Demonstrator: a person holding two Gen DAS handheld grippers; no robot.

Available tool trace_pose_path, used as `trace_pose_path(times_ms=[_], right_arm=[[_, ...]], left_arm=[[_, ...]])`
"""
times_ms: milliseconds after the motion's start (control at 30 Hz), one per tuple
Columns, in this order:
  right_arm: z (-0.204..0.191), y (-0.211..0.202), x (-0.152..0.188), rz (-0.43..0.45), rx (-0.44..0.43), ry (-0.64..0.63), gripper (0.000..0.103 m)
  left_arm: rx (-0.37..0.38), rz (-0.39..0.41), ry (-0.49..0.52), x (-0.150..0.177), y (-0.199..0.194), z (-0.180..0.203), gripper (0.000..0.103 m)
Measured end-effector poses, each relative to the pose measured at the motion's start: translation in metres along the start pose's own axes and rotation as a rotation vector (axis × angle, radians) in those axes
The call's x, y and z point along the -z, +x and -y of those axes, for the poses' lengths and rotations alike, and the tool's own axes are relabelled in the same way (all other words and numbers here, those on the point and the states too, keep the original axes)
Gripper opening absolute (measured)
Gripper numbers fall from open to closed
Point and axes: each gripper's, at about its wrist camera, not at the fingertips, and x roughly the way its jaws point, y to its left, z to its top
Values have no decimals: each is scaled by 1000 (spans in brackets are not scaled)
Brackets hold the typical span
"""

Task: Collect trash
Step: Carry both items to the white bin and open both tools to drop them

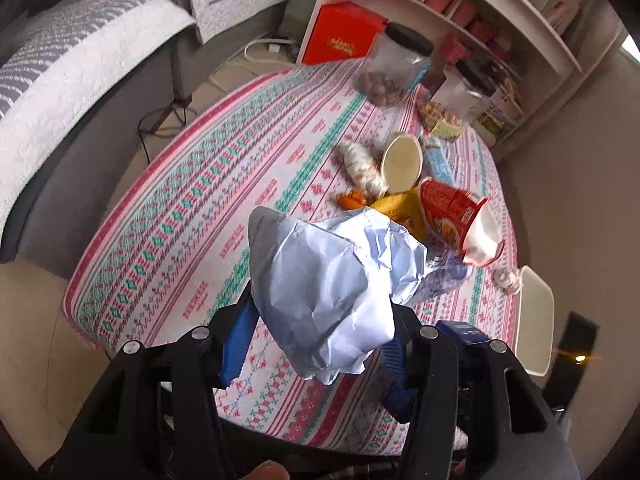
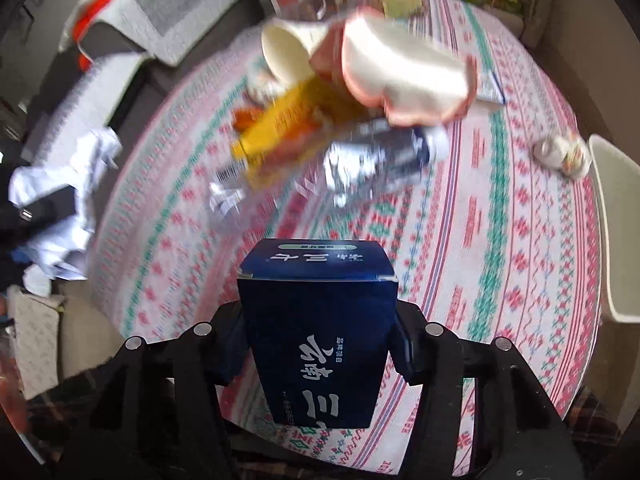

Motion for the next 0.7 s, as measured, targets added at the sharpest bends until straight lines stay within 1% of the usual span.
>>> trace_pose_path(times_ms=[133, 267, 333, 533, 700], right_arm=[[1, -35, -19, 139, 34, -40, 54], [6, -63, -39, 239, 69, -59, 54], [6, -72, -47, 268, 83, -69, 54], [25, -104, -68, 372, 146, -81, 54], [55, -121, -78, 440, 196, -47, 54]], left_arm=[[5, 74, 30, -8, -7, 16, 55], [17, 137, 51, -16, -11, 34, 55], [28, 156, 55, -19, -11, 40, 55], [57, 212, 68, -25, -8, 62, 55], [77, 230, 71, -27, -2, 76, 55]])
